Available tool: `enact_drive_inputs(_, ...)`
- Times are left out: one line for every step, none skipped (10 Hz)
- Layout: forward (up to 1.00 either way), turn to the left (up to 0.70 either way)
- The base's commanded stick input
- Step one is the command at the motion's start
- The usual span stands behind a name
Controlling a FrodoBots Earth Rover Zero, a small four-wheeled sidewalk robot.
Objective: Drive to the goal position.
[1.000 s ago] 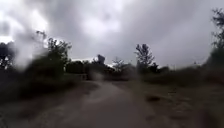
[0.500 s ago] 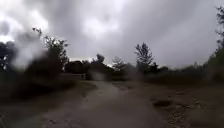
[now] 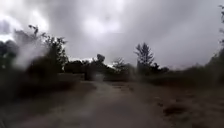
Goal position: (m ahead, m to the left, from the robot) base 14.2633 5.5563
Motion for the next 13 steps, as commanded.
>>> enact_drive_inputs(0.70,0.00)
enact_drive_inputs(0.70,0.00)
enact_drive_inputs(0.70,0.00)
enact_drive_inputs(0.70,0.00)
enact_drive_inputs(0.70,0.00)
enact_drive_inputs(0.70,0.00)
enact_drive_inputs(0.70,0.00)
enact_drive_inputs(0.70,0.00)
enact_drive_inputs(0.70,0.00)
enact_drive_inputs(0.70,0.00)
enact_drive_inputs(0.70,0.00)
enact_drive_inputs(0.70,0.00)
enact_drive_inputs(0.70,0.00)
